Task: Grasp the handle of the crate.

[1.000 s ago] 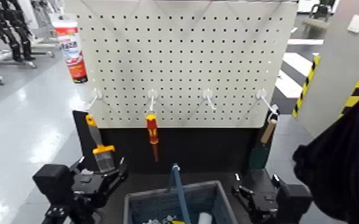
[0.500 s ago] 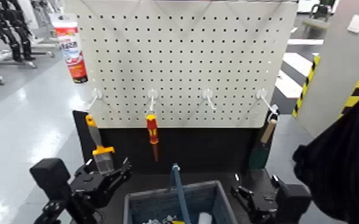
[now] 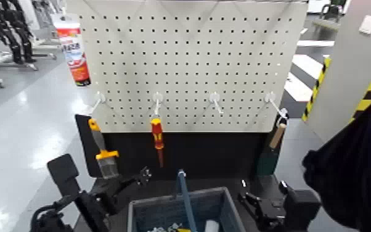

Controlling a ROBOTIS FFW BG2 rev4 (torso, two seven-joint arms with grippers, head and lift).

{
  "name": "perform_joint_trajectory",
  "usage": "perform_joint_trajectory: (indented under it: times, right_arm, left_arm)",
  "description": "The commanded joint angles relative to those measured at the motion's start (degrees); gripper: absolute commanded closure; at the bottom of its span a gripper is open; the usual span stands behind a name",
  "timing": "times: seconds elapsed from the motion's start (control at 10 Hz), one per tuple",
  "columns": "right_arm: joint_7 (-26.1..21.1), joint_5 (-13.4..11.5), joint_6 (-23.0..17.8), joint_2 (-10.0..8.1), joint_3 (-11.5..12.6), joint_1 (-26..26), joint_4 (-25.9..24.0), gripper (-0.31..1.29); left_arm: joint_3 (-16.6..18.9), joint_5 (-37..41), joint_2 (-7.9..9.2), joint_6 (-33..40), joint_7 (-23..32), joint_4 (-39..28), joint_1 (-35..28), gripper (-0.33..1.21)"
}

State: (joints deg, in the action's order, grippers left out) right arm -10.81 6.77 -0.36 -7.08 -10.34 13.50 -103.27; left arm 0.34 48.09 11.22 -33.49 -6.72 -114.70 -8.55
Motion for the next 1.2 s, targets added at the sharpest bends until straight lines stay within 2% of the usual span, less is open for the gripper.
perform_joint_trajectory:
  times: [0.1,0.3,0.6,0.9,1.2]
  right_arm:
    - [0.00,0.00,0.19,-0.04,-0.04,-0.05,0.00,0.14]
    - [0.00,0.00,0.19,-0.04,-0.04,-0.05,-0.09,0.14]
    - [0.00,0.09,-0.08,0.05,0.05,0.04,-0.09,0.14]
    - [0.00,0.44,-0.87,0.05,-0.04,0.12,0.09,0.14]
    - [0.00,0.62,-1.31,-0.04,0.05,0.12,0.18,0.14]
  left_arm:
    - [0.09,14.66,1.52,-6.86,0.22,2.73,1.78,0.10]
    - [0.71,22.92,2.58,-13.10,1.36,5.02,2.92,0.10]
    - [-1.14,35.67,3.46,-17.05,3.56,10.73,4.85,0.10]
    - [-5.00,42.52,4.25,-18.37,1.89,17.50,8.90,0.11]
    - [-9.05,45.33,5.04,-19.16,-0.75,23.56,12.50,0.11]
